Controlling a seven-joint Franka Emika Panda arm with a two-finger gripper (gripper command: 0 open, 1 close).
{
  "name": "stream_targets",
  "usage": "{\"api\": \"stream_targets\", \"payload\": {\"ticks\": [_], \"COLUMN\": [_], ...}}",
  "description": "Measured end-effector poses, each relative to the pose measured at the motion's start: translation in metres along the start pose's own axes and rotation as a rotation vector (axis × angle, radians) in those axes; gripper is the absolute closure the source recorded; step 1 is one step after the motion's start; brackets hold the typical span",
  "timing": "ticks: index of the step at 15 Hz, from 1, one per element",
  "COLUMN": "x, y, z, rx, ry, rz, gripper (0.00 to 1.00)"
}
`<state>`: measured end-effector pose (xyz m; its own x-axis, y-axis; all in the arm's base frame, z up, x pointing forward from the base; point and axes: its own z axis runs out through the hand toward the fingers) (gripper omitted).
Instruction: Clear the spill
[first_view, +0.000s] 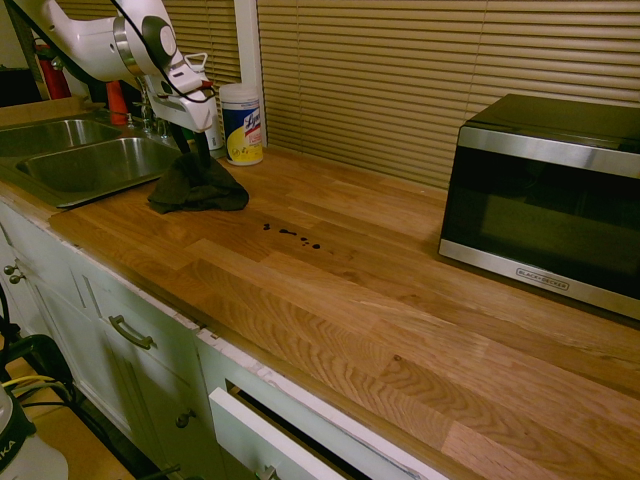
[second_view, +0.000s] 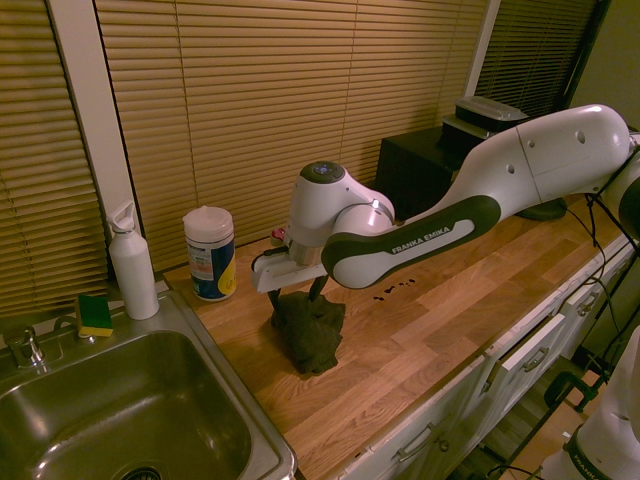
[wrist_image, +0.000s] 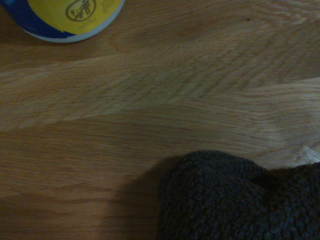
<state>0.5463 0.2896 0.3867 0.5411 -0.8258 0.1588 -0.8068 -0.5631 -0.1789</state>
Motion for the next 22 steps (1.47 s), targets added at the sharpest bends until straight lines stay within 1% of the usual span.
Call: {"api": "stream_targets", "payload": {"ticks": [5,10,17,22], "x": [0.006,0.011,0.01,0.024], "y": [0.005,0.009,0.01,0.016], "z": [0.016,0.019,0.024,0.023], "rx": [-0.053,-0.082,-0.096,-0.098], "ry": [-0.034,-0.035,-0.048,-0.039], "rz": [-0.002,-0.014,-0.035,-0.033], "gripper": [1.0,1.0,1.0,1.0]}}
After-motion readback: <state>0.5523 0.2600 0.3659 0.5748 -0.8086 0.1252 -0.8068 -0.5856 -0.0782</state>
